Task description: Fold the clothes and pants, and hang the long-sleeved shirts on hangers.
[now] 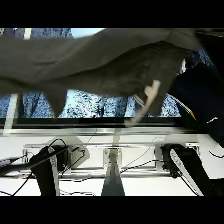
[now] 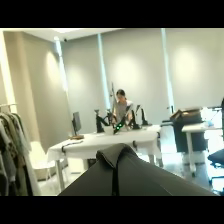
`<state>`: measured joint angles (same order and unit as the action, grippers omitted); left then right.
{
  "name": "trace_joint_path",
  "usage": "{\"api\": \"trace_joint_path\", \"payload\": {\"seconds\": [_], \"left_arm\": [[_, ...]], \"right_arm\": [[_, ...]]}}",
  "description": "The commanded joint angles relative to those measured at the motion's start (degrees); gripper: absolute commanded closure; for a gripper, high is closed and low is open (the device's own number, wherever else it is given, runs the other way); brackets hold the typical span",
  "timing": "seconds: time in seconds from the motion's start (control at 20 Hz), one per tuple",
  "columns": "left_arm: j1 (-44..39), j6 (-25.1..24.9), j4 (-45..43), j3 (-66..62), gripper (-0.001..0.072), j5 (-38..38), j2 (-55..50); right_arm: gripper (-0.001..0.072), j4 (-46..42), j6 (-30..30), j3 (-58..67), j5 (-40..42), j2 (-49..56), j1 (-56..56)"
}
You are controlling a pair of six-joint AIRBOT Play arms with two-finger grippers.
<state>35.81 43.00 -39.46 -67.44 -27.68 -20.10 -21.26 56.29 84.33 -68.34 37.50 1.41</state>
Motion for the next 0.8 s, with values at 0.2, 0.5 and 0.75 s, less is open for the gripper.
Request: {"api": "trace_joint_path", "payload": {"seconds": [0.2, 0.5, 0.75], "left_arm": [[-5.33, 0.09, 1.18, 0.04, 0.0707, -18.34, -18.86], [-28.02, 12.37, -22.80, 0.02, 0.0707, -13.42, -46.36], [-30.01, 17.03, -23.10, 0.02, 0.0706, -15.26, -50.82]], "right_arm": [[0.0689, -7.65, 9.16, -2.51, 5.14, 10.64, -0.61], [0.0688, -16.92, 9.16, -5.05, 10.51, 37.66, -7.19], [0.0688, -17.49, 9.25, -5.05, 16.46, 47.01, -5.01]]}}
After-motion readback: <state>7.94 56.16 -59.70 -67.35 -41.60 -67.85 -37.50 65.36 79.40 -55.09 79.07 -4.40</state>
